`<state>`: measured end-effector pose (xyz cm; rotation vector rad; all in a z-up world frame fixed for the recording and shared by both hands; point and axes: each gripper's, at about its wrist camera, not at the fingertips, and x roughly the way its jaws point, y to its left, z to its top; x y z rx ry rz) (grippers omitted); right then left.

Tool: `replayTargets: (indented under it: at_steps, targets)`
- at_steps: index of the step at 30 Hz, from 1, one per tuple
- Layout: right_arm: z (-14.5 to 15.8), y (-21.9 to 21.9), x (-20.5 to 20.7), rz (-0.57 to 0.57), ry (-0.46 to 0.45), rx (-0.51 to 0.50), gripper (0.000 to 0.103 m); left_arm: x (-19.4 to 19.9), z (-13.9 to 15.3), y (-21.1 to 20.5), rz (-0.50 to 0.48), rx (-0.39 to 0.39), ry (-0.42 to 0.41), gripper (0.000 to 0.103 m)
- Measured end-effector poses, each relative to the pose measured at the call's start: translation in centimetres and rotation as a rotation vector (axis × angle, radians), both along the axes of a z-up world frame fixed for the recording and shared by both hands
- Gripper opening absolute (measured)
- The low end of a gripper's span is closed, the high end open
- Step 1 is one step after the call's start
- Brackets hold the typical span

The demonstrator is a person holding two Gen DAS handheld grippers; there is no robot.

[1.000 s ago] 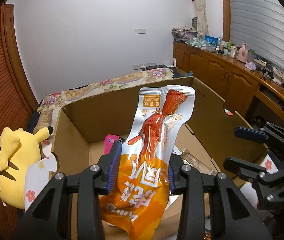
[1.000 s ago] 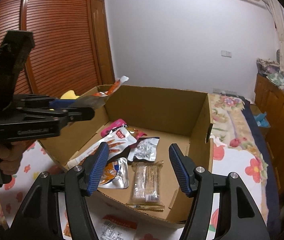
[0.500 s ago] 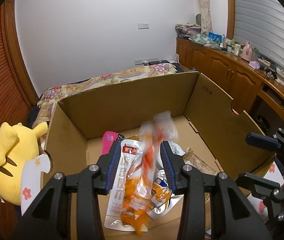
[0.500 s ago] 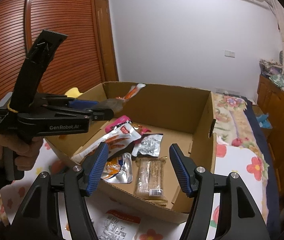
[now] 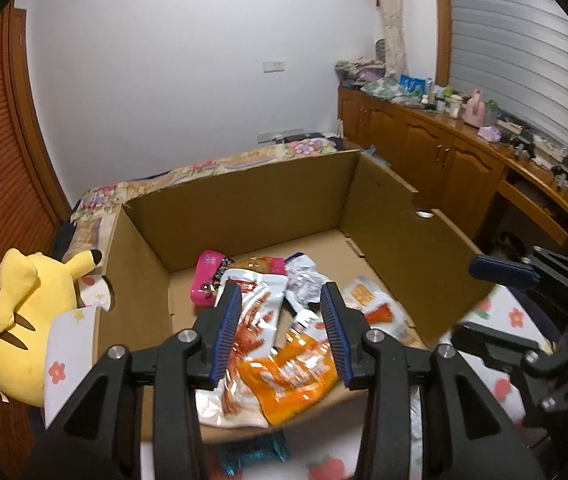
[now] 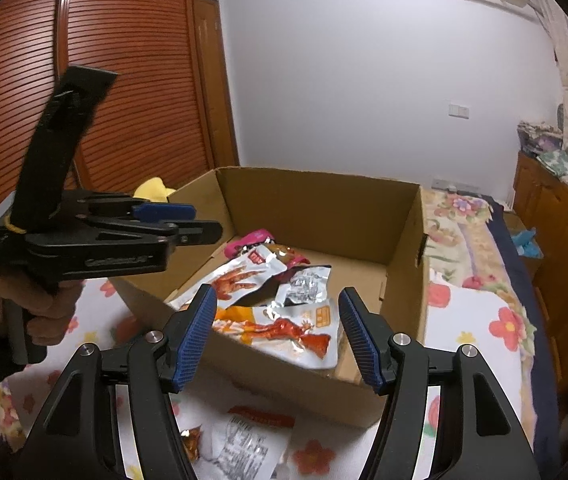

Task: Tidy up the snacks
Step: 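Move the left tool to the copper candy while the right tool reaches the white pouch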

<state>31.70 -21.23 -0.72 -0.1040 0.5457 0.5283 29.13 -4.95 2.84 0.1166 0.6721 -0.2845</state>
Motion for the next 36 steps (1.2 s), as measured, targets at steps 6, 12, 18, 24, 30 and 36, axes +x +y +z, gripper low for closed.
replayTargets:
  at_steps: [6, 12, 18, 24, 30, 36]
  targets:
    - [0.6, -0.4, -2.9, -0.017, -0.008, -0.013, 0.065, -4.4, 0.7, -0.3, -0.045, -0.007, -0.032, 0.047]
    - [0.5, -0.7, -5.2, -0.036, -0.002, -0.005, 0.065, -7.8, -0.8, -0.6, -0.068, 0.002, -0.029, 0.049]
    - [-1.2, -1.1, -6.7, -0.049, 0.033, -0.008, 0.065, -10.1, -3.8, -0.8, -0.073, 0.008, 0.005, 0.049]
    - [-3.6, -1.3, -7.3, -0.064, 0.080, -0.020, 0.065, -10.6, -7.6, -1.0, -0.092, 0.005, 0.076, 0.049]
    - [-5.5, -1.5, -7.0, -0.075, 0.127, -0.027, 0.065, -10.2, -10.5, -1.7, -0.125, 0.010, 0.132, 0.049]
    - [-6.8, -1.5, -6.5, -0.079, 0.154, -0.034, 0.065, -9.8, -11.7, -2.1, -0.153, -0.002, 0.161, 0.049]
